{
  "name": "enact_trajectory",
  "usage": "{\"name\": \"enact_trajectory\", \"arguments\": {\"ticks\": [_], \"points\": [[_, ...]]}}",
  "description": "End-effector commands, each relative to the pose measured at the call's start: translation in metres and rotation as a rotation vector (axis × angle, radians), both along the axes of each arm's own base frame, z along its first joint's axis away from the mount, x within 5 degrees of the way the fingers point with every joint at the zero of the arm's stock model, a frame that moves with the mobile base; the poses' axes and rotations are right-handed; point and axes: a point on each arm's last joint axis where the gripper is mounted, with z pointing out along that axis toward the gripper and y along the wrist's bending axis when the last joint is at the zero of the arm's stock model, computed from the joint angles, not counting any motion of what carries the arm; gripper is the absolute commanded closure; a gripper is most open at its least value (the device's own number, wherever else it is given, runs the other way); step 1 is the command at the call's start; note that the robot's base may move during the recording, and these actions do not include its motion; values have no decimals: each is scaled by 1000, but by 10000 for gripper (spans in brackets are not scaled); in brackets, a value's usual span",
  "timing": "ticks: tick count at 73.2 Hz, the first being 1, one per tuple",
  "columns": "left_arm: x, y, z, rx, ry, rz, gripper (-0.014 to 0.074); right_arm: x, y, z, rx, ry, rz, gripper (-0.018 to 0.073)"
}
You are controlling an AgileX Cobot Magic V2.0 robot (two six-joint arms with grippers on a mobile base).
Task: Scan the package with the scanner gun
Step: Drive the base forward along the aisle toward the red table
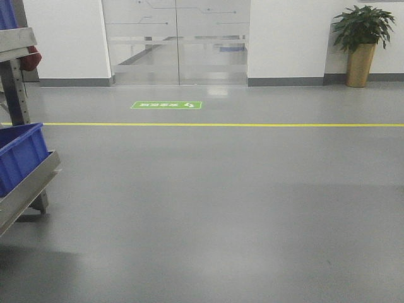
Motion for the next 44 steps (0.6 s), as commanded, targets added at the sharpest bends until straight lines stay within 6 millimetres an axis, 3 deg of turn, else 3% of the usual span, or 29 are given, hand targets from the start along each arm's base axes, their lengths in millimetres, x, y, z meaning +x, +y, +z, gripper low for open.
{"name": "enact_trajectory", "arguments": {"ticks": [1, 44], "points": [[-1, 0, 2, -4, -20, 3, 708, 0, 0, 2, -8, -20, 2, 728], [-1, 0, 2, -4, -20, 3, 708, 0, 0, 2, -8, -20, 2, 728]]}}
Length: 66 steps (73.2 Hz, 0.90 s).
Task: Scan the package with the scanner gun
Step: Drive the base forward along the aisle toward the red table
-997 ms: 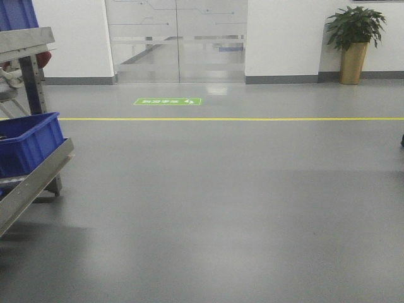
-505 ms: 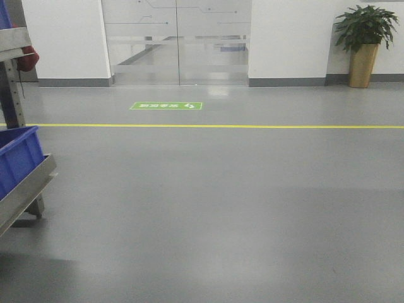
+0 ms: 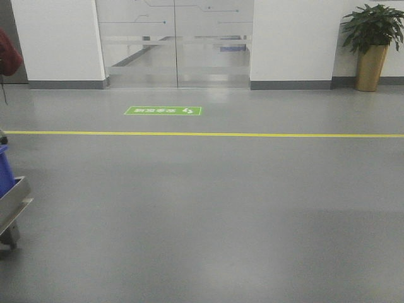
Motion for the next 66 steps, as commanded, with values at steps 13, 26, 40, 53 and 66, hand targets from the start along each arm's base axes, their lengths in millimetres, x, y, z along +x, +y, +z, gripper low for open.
{"name": "enact_trajectory", "arguments": {"ticks": [13, 26, 40, 53, 66], "points": [[-1, 0, 2, -4, -20, 2, 708, 0, 0, 2, -8, -20, 2, 728], [-1, 0, 2, -4, -20, 2, 708, 0, 0, 2, -8, -20, 2, 728], [-1, 0, 2, -4, -20, 2, 708, 0, 0, 2, -8, -20, 2, 728], [-1, 0, 2, -4, -20, 2, 708, 0, 0, 2, -8, -20, 2, 728], [-1, 0, 2, -4, -20, 2, 708, 0, 0, 2, -8, -20, 2, 728]]}}
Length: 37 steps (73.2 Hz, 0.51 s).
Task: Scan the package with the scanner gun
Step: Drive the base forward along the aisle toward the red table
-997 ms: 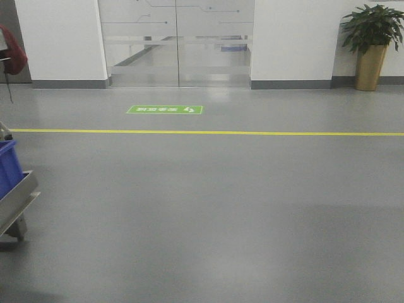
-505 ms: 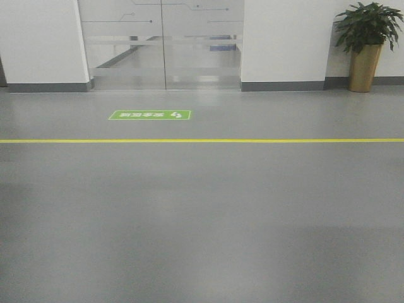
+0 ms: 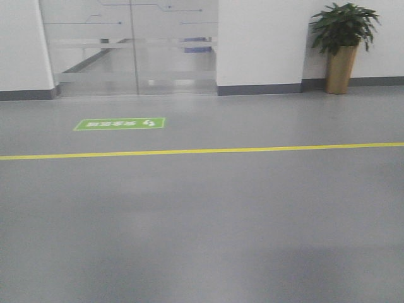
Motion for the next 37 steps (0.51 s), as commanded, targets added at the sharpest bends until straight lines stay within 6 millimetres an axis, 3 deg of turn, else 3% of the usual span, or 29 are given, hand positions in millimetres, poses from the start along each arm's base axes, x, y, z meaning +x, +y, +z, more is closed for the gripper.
{"name": "enact_trajectory", "arguments": {"ticks": [1, 37], "points": [[-1, 0, 2, -4, -20, 2, 708, 0, 0, 2, -8, -20, 2, 728], [-1, 0, 2, -4, -20, 2, 708, 0, 0, 2, -8, -20, 2, 728]]}}
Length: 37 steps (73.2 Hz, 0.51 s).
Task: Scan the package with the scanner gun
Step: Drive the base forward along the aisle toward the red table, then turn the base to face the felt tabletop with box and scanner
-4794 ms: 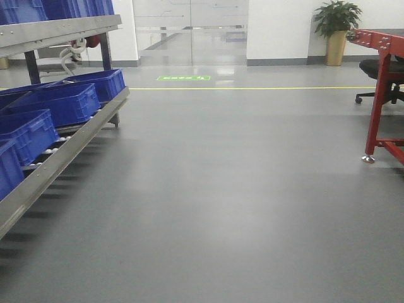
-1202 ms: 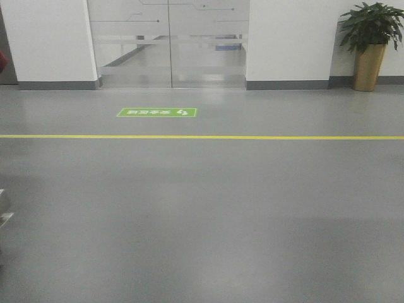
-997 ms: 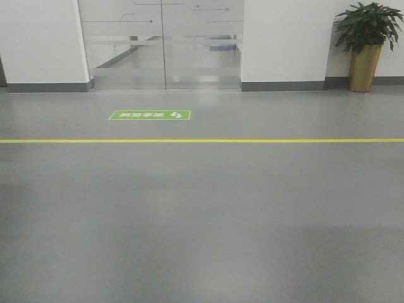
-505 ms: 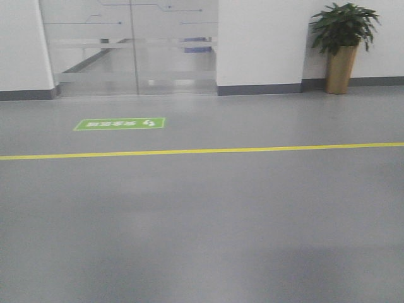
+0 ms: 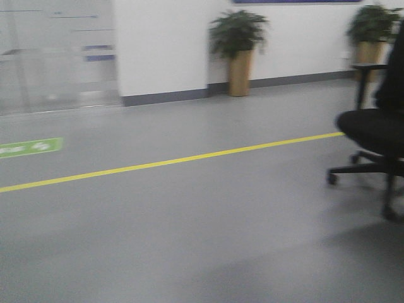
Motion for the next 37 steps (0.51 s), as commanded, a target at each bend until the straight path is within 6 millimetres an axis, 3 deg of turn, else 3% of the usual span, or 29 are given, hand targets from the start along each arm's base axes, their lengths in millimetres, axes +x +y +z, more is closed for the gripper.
{"name": "enact_trajectory", "arguments": {"ticks": [1, 37], "points": [[-1, 0, 2, -4, -20, 2, 708, 0, 0, 2, -8, -20, 2, 728], [-1, 0, 2, -4, -20, 2, 708, 0, 0, 2, -8, -20, 2, 728]]}}
